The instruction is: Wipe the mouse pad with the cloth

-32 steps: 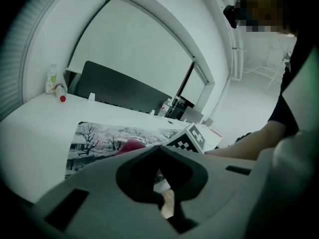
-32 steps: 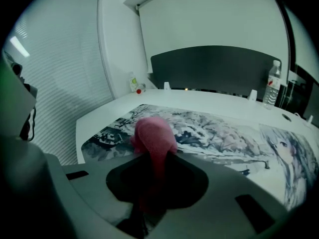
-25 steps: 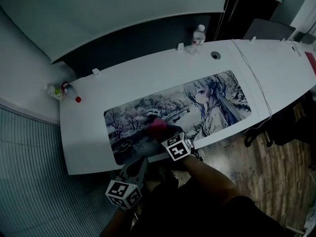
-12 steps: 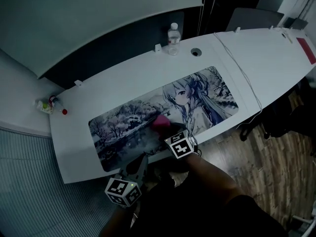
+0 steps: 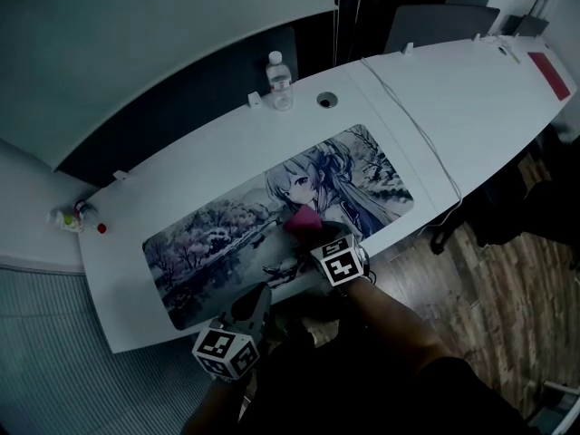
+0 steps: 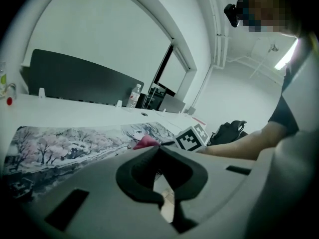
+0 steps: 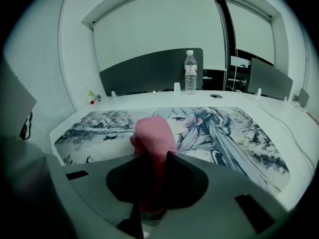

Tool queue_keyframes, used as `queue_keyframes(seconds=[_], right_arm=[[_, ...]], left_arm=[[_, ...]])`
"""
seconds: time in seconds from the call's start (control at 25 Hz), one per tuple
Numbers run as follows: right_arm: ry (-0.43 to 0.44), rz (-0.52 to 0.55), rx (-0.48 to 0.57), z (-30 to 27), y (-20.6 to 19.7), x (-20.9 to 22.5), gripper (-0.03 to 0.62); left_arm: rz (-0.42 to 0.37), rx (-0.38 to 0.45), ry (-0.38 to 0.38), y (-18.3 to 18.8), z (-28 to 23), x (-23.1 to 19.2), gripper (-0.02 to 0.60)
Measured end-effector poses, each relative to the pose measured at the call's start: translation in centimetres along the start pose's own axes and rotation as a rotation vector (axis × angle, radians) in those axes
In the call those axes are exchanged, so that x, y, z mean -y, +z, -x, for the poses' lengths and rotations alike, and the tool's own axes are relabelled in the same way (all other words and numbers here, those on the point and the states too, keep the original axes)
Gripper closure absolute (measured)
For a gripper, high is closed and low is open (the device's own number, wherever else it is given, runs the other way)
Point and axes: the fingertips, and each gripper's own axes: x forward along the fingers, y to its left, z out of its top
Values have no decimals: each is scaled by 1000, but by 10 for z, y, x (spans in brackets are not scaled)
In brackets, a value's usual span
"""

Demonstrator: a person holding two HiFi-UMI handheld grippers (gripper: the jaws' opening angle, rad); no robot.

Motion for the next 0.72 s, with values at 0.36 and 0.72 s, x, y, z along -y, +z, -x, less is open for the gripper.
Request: queue_keyframes(seconds=[0.36, 0.72], right_arm=[[-35, -40, 8, 19, -6, 56, 511], [-102, -78, 11, 42, -16, 128, 511]], left_arm=[[-6, -24, -35, 4, -43, 28, 577], [-2, -33, -71, 8, -88, 57, 577]])
